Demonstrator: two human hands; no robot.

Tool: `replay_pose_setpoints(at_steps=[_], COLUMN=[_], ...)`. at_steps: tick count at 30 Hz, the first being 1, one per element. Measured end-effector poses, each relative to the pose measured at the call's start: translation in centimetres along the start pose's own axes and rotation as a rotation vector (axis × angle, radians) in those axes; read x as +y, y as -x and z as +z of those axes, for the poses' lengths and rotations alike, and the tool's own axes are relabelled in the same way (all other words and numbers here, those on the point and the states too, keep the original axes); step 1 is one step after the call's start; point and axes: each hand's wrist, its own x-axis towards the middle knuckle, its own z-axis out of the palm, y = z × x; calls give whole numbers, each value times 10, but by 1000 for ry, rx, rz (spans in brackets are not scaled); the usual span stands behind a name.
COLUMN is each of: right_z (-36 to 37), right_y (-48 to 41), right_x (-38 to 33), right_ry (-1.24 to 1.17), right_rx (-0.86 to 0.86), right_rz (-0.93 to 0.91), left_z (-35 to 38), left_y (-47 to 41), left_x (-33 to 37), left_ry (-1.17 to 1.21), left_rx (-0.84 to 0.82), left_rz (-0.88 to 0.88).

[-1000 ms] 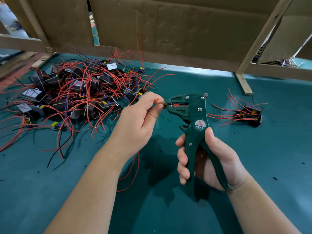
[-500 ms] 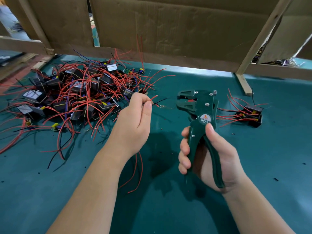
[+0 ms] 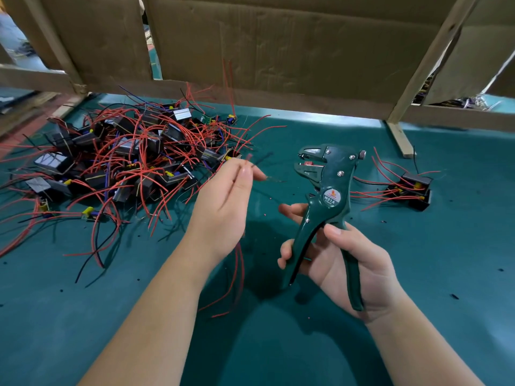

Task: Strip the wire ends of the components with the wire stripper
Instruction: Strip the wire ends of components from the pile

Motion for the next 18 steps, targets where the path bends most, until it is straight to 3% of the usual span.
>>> replay_pose_setpoints(at_steps=[5, 8, 11, 15, 18], right_z=[5, 8, 5, -4, -21], right_y=[1, -1, -3, -3, 1], right_x=[3, 6, 4, -15, -34], right_ry=[47, 74, 49, 113, 433], right_rx=[-138, -70, 19, 213, 506], right_rz=[103, 125, 87, -55, -125], left_z=[13, 17, 15, 12, 7], left_y=[0, 3, 0, -5, -4], left_x=[13, 18, 21, 18, 5], left_ry=[850, 1024, 1114, 929, 265], left_rx=[35, 0, 63, 106, 189], left_rz=[-334, -446, -424, -417, -274])
